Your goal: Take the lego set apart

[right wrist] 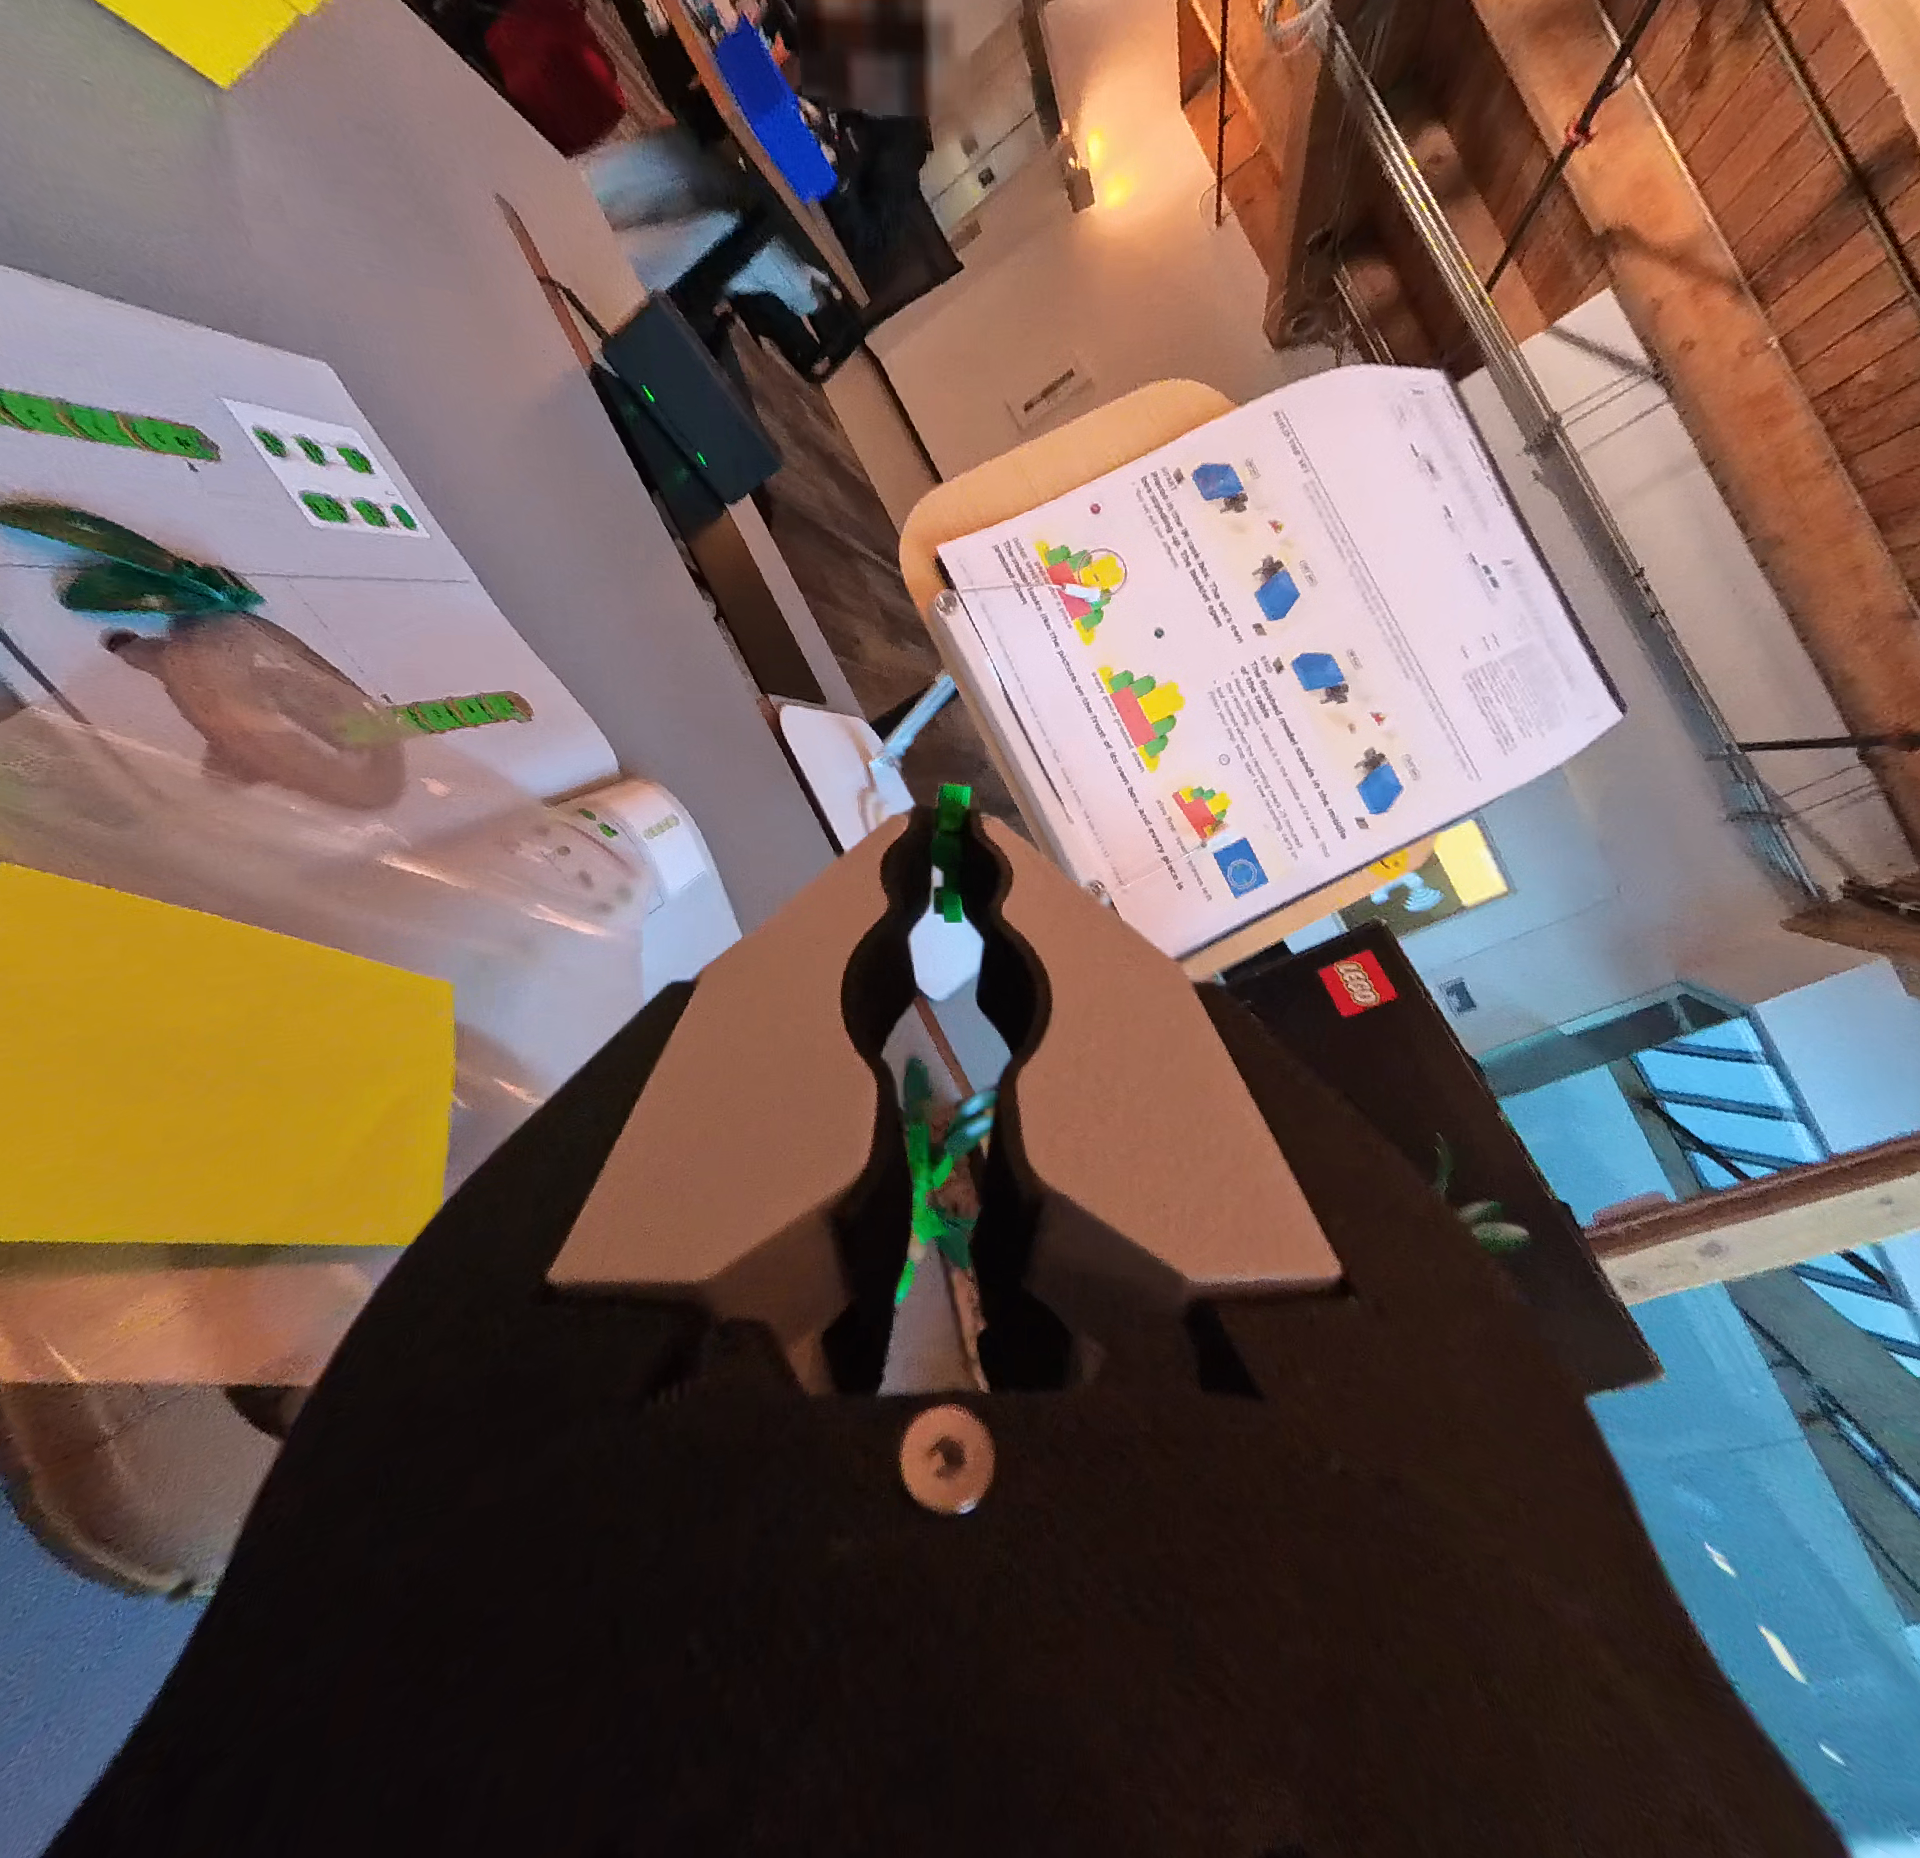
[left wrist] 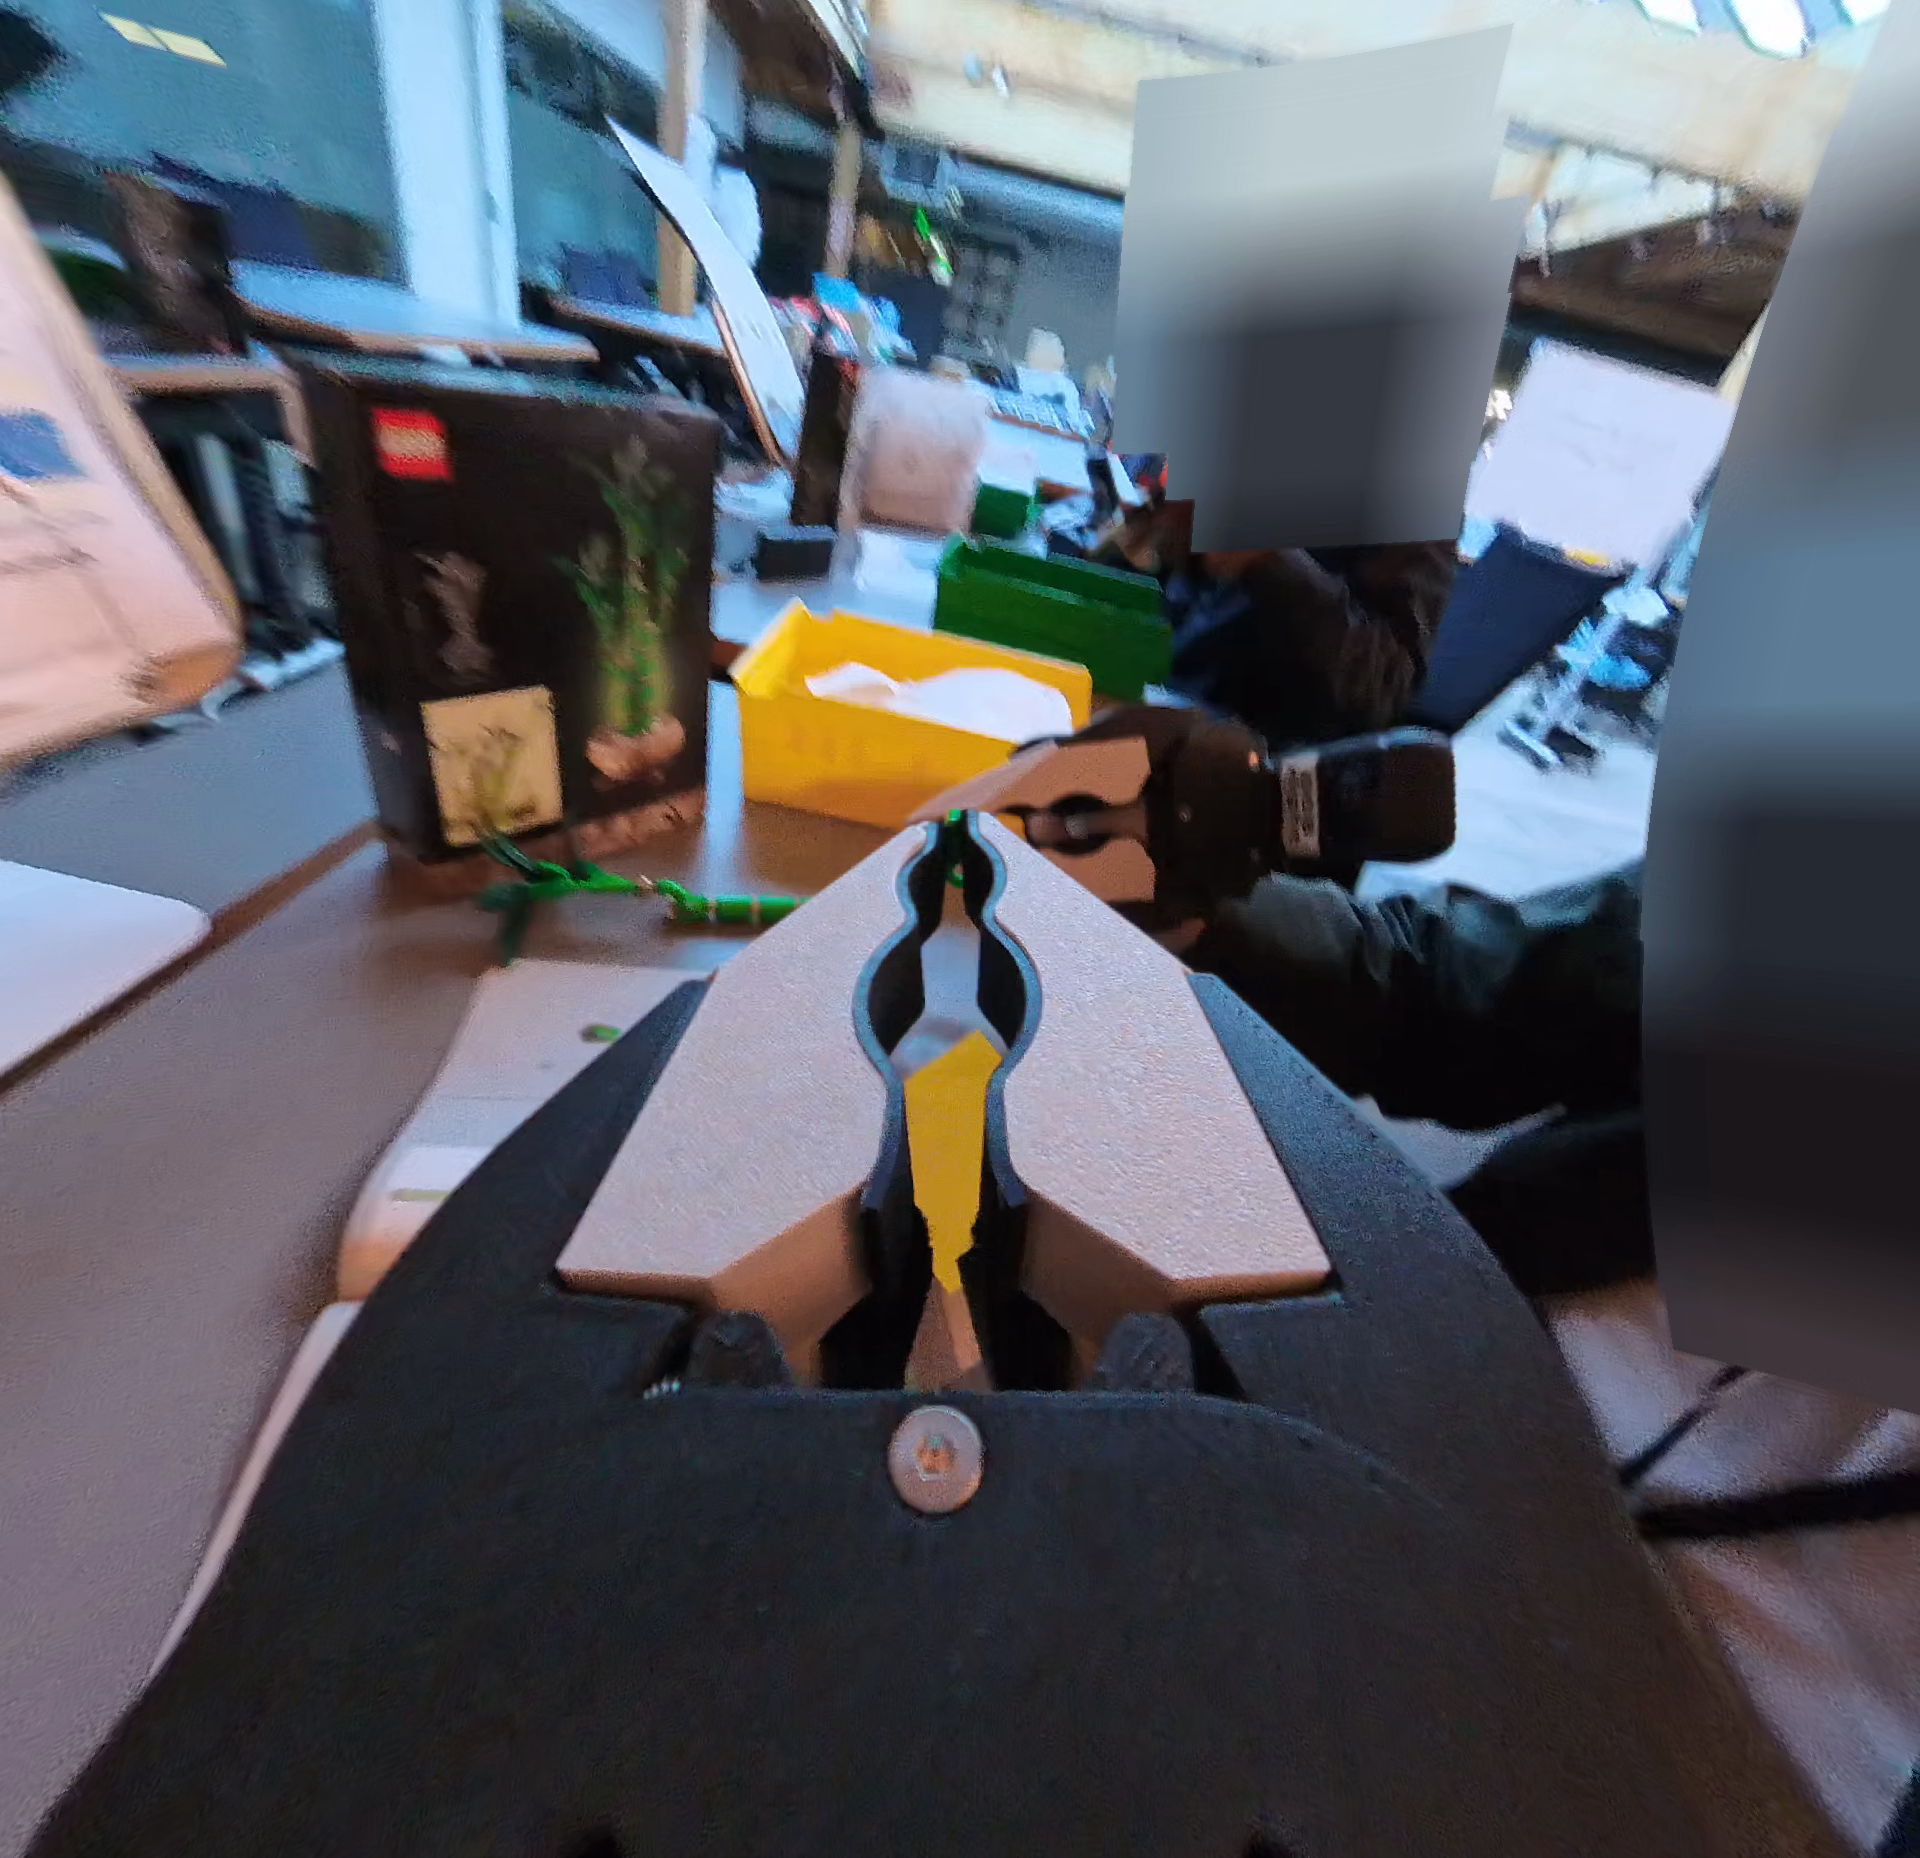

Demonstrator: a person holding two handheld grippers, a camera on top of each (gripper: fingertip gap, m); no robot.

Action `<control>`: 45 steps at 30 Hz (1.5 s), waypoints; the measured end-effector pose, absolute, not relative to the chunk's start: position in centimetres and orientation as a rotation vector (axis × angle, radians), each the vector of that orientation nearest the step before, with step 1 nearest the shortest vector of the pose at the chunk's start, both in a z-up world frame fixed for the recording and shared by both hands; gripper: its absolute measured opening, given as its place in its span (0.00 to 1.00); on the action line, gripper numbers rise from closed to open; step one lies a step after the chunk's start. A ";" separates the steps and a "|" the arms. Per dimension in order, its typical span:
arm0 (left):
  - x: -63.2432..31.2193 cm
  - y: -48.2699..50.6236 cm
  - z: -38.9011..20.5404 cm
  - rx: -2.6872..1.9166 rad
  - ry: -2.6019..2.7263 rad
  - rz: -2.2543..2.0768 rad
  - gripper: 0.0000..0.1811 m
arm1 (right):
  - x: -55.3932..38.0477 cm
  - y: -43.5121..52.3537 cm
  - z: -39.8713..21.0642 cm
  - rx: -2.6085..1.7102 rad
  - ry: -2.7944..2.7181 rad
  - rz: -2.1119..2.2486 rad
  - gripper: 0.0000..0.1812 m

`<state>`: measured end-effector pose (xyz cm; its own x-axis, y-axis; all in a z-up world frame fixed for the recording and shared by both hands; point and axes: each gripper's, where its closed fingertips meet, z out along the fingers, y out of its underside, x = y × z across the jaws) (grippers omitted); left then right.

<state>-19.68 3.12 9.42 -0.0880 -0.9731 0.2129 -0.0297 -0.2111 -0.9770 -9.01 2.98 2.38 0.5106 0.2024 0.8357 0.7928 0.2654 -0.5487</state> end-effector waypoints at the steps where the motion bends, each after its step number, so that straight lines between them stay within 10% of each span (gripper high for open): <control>1: -18.9 2.4 8.7 -1.348 1.239 -1.436 0.00 | -9.2 2.7 2.4 -1.273 -0.989 -0.458 0.03; 19: -17.3 -0.4 7.3 -1.323 1.253 -1.962 0.00 | -12.9 1.1 0.5 -1.209 -1.112 -0.222 0.02; 32: -18.5 3.3 1.9 -1.802 1.370 -1.384 0.01 | -22.9 -5.3 -5.8 -1.478 -1.436 0.539 0.02; 45: -21.3 6.3 0.9 -1.914 1.310 -1.317 0.01 | -26.4 -4.3 -14.0 -1.779 -1.754 0.404 0.12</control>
<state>-21.29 6.28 0.90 0.0834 -0.8916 0.4450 -0.4406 -0.4335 -0.7861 -26.39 -4.33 -14.00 0.0800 0.9778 0.1935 0.7948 0.0546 -0.6044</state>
